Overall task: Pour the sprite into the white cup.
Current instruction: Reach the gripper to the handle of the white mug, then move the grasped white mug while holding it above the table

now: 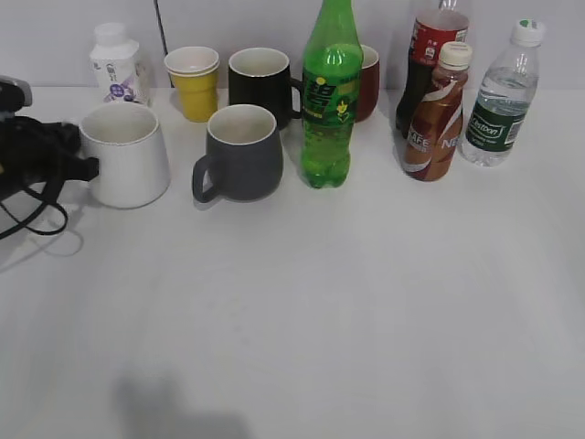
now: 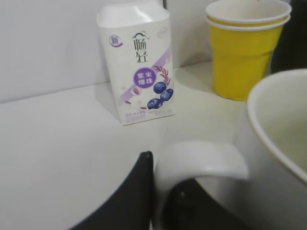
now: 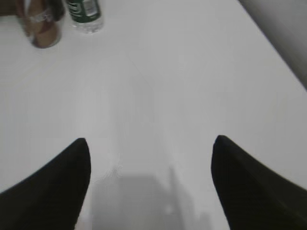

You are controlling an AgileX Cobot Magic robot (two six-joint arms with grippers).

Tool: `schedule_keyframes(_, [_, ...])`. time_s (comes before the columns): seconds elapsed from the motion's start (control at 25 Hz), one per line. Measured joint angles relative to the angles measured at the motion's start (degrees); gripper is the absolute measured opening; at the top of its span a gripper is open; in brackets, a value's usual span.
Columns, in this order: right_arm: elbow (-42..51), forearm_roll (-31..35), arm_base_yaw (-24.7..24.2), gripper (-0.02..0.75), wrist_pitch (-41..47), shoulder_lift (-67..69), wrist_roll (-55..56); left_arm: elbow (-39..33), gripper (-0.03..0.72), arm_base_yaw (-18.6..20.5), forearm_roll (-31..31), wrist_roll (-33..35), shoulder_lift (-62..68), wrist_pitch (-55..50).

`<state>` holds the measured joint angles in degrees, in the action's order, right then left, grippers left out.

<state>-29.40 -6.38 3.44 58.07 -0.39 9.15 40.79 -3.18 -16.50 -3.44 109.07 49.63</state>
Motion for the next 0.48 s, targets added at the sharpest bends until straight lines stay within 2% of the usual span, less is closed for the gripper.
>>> schedule_keyframes(0.12, [-0.5,1.8,0.0,0.587,-10.7,2.2,-0.3,-2.4,0.044,0.0,-0.6,0.5,-4.5,-1.7])
schedule_keyframes(0.28, [-0.7,2.4,0.0,0.579,-32.3,9.3,-3.4,-6.1,0.043,0.0,-0.7,0.6,-12.0,-1.8])
schedule_keyframes(0.48, [-0.8,2.0,0.1,0.517,-59.4,22.2,-7.2,-10.7,0.043,0.0,-0.9,0.6,-20.6,-1.8])
